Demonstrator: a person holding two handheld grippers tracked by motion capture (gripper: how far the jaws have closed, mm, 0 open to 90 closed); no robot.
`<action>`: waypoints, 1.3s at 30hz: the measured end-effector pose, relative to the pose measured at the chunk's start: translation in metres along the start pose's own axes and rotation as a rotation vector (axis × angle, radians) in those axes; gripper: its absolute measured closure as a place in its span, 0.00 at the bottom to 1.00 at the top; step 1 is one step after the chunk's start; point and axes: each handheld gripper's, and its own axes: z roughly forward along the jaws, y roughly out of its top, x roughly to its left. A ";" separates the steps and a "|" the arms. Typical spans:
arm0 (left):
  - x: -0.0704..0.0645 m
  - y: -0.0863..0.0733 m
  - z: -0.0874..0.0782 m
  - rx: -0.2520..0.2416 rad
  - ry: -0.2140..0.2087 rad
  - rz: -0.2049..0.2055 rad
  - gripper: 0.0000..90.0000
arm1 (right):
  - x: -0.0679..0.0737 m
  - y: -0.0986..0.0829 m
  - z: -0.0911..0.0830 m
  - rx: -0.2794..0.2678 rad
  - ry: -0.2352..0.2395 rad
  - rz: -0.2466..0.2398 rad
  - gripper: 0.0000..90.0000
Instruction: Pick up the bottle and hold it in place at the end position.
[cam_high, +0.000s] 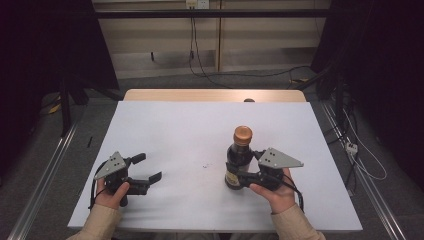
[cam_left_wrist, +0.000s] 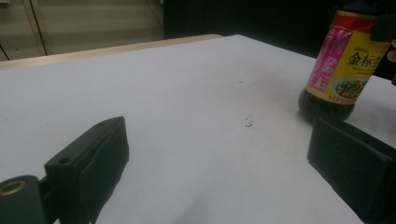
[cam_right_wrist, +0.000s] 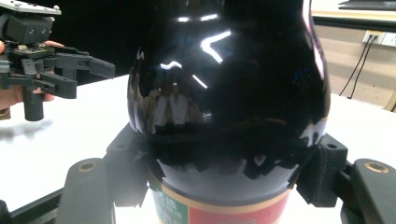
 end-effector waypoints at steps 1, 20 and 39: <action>0.000 0.000 0.000 0.000 0.001 -0.001 0.06 | 0.000 0.001 0.001 0.000 -0.005 -0.007 0.34; 0.000 0.000 0.000 -0.001 -0.002 -0.004 0.06 | -0.019 0.009 0.024 0.002 -0.011 0.004 0.34; 0.000 -0.001 0.001 0.004 0.003 -0.010 0.06 | -0.033 0.019 0.046 0.000 -0.017 0.021 0.34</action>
